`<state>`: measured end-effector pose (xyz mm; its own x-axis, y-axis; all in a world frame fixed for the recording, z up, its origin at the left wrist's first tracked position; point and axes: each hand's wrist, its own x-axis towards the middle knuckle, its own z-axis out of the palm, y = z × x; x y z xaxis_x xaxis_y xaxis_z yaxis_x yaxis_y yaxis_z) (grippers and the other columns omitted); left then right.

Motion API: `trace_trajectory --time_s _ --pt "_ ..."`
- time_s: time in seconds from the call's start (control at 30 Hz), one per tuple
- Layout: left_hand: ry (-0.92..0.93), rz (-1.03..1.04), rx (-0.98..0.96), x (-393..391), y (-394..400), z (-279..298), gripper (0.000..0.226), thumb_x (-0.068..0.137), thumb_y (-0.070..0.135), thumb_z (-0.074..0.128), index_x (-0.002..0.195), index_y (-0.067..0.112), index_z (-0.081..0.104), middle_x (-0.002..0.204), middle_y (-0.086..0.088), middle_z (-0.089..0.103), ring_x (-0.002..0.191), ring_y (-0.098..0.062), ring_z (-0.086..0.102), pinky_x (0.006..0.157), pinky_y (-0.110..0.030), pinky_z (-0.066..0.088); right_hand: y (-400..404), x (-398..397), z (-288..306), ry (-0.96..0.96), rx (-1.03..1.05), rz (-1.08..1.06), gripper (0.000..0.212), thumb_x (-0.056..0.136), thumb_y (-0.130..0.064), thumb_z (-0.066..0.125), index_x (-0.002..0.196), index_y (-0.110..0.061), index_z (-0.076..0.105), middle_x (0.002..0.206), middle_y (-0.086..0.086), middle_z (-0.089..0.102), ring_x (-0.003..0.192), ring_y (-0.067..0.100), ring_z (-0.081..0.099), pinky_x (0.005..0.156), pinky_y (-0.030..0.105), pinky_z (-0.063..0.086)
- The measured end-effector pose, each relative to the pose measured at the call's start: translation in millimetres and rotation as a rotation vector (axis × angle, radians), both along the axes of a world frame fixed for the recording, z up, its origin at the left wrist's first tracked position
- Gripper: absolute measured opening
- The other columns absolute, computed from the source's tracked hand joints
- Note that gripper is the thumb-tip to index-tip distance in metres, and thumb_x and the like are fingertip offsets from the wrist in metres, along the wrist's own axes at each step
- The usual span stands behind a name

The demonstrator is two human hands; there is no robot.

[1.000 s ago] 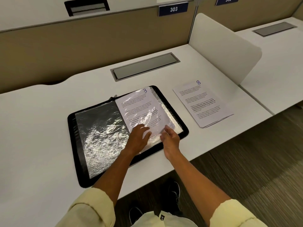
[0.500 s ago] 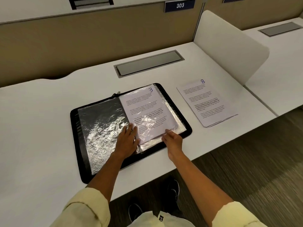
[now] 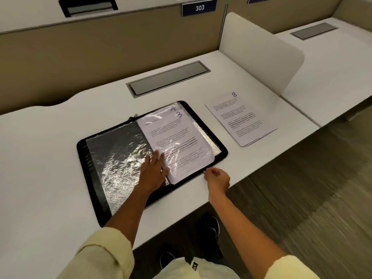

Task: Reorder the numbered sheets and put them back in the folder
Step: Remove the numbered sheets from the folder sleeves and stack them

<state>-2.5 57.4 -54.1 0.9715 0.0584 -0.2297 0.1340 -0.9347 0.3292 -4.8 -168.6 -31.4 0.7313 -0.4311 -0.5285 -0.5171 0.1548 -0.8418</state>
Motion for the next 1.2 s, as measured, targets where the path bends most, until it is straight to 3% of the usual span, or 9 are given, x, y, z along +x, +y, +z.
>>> trace_trajectory --time_s 0.23,0.4,0.53,0.8,0.93,1.03,1.2 --pt "0.024 -0.031 0.007 -8.0 -5.1 4.1 0.062 0.103 0.044 0.036 0.157 0.021 0.017 0.165 -0.004 0.005 0.15 -0.032 0.005 0.12 -0.052 0.012 6.2 0.7 3.8 0.024 0.135 -0.008 0.035 0.084 -0.013 0.08 0.111 -0.019 0.059 0.108 0.002 0.069 0.098 0.024 0.068 0.071 0.023 0.051" --pt "0.044 -0.071 0.003 -17.2 -3.4 0.6 0.058 0.105 0.041 0.033 0.157 0.023 0.015 0.166 -0.004 0.002 0.151 -0.033 0.002 0.119 -0.054 0.011 9.9 5.2 4.7 0.042 0.102 0.042 0.037 0.088 -0.011 0.076 0.122 -0.007 0.063 0.1 0.005 0.069 0.093 0.022 0.067 0.071 0.024 0.054" --pt "0.046 -0.083 -0.017 -22.6 -1.0 0.8 0.057 0.106 0.039 0.033 0.157 0.024 0.014 0.166 -0.004 0.002 0.151 -0.031 0.002 0.119 -0.053 0.013 20.0 7.1 9.8 0.079 0.133 0.037 0.039 0.089 -0.011 0.075 0.124 -0.011 0.059 0.096 0.004 0.065 0.094 0.023 0.069 0.068 0.026 0.055" --pt "0.068 -0.09 -0.083 -24.5 1.0 5.2 0.059 0.105 0.039 0.035 0.158 0.023 0.012 0.166 -0.002 -0.001 0.152 -0.026 -0.002 0.122 -0.051 0.009 29.7 4.9 4.7 0.101 0.135 0.047 0.013 0.088 -0.007 0.075 0.088 -0.014 0.065 0.087 0.008 0.07 0.078 0.021 0.07 0.07 0.03 0.06" --pt "0.062 -0.092 -0.059 -22.5 -2.1 8.5 0.059 0.105 0.037 0.036 0.158 0.023 0.012 0.166 -0.001 -0.002 0.152 -0.027 -0.004 0.122 -0.049 0.007 24.7 2.0 -0.4 0.106 0.079 0.07 0.009 0.089 -0.005 0.07 0.083 -0.011 0.067 0.08 0.009 0.069 0.072 0.02 0.064 0.079 0.036 0.06" --pt "0.057 -0.095 -0.047 -21.1 -3.9 9.3 0.059 0.106 0.036 0.035 0.158 0.022 0.011 0.166 -0.001 -0.003 0.152 -0.026 -0.005 0.122 -0.048 0.005 18.6 -6.4 -6.6 0.094 0.023 0.087 0.012 0.087 -0.008 0.07 0.075 -0.011 0.068 0.081 0.012 0.071 0.073 0.021 0.063 0.078 0.035 0.06" --pt "0.049 -0.113 -0.054 -16.2 -3.3 4.1 0.06 0.106 0.038 0.033 0.158 0.02 0.011 0.166 -0.003 -0.003 0.152 -0.028 -0.007 0.122 -0.049 0.007 0.7 -20.0 -16.0 0.071 0.054 0.039 0.01 0.088 -0.009 0.071 0.079 -0.006 0.068 0.085 0.009 0.072 0.074 0.02 0.068 0.073 0.033 0.06"
